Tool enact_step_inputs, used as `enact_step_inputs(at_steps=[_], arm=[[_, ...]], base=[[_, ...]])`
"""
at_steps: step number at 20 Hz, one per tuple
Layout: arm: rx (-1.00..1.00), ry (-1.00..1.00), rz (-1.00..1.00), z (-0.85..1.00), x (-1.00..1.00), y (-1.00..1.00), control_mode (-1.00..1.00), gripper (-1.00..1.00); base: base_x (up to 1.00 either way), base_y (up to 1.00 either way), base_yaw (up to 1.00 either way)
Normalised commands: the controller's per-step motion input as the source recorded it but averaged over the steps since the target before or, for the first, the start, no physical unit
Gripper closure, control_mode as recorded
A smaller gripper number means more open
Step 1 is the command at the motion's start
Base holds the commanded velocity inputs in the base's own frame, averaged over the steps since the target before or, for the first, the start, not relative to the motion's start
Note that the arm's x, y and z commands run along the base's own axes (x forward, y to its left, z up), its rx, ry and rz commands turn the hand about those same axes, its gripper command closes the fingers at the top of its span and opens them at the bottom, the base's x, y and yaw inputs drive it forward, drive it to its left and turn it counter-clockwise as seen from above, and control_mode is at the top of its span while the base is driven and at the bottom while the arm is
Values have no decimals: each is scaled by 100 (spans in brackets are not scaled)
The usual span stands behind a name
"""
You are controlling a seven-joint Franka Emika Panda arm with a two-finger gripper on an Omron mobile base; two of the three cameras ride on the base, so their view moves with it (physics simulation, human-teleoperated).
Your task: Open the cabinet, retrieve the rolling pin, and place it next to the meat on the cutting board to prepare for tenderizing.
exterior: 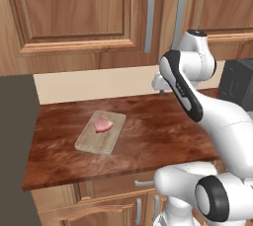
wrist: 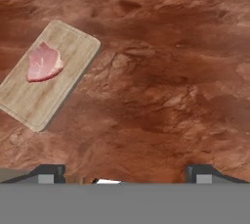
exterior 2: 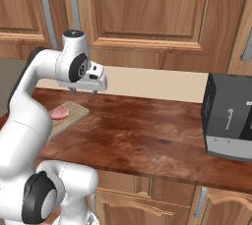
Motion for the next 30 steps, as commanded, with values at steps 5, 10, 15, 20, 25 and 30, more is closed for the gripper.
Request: enact_step_inputs(at_steps=[5, 10, 15, 20, 25, 30], arm=[[0, -29, 0, 13, -14, 8, -100, -100], [0, -32, 1, 41, -24, 8, -100, -100], [0, -32, 0, 60, -10, 0, -100, -100], [0, -32, 0, 68, -4, 0, -100, -100], [0, -30, 0, 67, 0, 0, -100, -100], [0, -30, 0, 54, 0, 0, -100, -100]], base=[[0, 0, 0], [0, 0, 0], [0, 0, 0], [0, 0, 0], [0, 0, 0], [0, 0, 0]])
